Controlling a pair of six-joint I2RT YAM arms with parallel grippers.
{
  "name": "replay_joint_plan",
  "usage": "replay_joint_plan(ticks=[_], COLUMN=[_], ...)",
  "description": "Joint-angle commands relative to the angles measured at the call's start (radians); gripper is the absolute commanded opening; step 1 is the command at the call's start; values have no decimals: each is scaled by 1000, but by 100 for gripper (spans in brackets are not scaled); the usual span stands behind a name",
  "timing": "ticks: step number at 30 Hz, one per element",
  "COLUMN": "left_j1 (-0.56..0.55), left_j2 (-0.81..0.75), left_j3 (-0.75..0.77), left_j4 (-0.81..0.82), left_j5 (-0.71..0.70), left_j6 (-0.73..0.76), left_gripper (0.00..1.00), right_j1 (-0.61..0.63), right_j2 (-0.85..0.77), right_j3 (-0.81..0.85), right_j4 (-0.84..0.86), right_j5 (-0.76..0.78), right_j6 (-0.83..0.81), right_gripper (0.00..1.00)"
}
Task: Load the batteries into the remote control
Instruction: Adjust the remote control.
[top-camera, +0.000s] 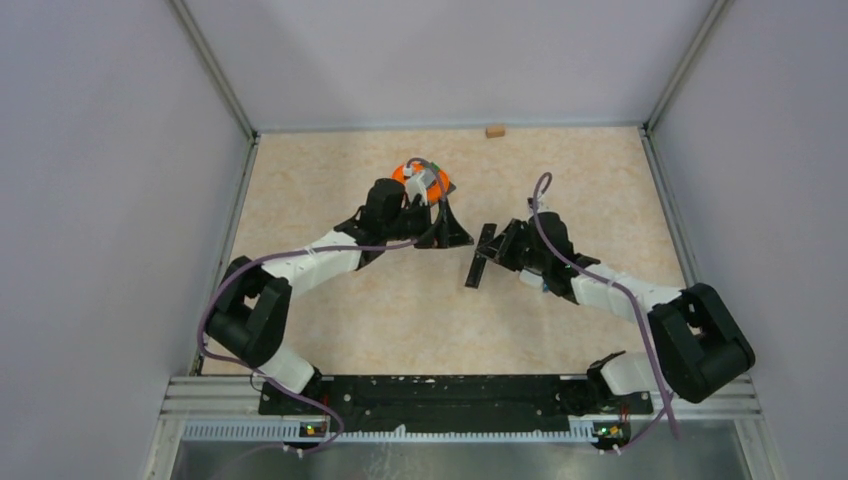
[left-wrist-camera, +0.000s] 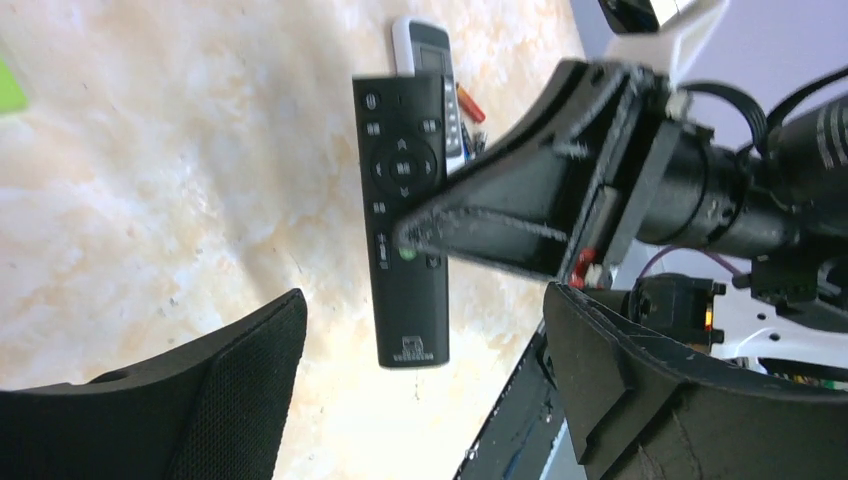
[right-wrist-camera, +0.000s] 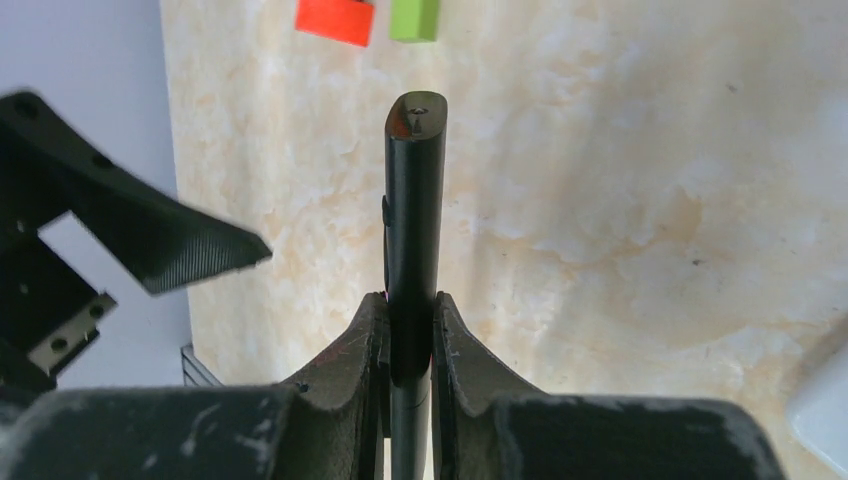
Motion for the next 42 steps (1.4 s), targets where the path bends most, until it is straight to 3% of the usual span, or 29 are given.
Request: replay_joint_plan(ticks=[1, 6, 15, 24, 28, 30, 32, 33, 36, 39, 42], left_j1=[8, 6, -11, -12, -13, -12, -8, -3, 23, 51, 73], left_j2=[-18, -8, -25, -45, -45, -47, -52, -55, -71, -103, -137], left_j3=[75, 118, 99, 62, 69, 85, 105, 113, 125, 122, 125], left_j4=[34, 37, -20, 38, 36, 24, 12, 10, 37, 79, 128], left_j5=[-1, 8, -66, -75, -75, -71, -60, -41, 73, 201, 317], left_j6=[31, 32, 44, 5, 11, 25, 49, 63, 95, 117, 106], left_gripper=[89, 87, 83, 50, 25, 16, 11, 9, 5, 4, 5], right_j1=[70, 147, 218, 235, 234, 234, 235, 233, 229, 220, 213], right_j2=[-78, -115, -126, -109, -102, -100, -107, -118, -176, -255, -322], right_j3=[75, 121, 176, 206, 227, 245, 256, 258, 220, 158, 109], right_j4=[26, -16, -24, -31, -68, -111, -152, -166, -149, -79, 11], right_j5=[17, 41, 83, 87, 104, 114, 119, 119, 68, -6, -100], right_j6=[-222, -350, -398, -388, -386, -394, -401, -400, -403, -405, -407], right_gripper=[0, 0, 0, 0, 2, 17, 39, 51, 74, 87, 92])
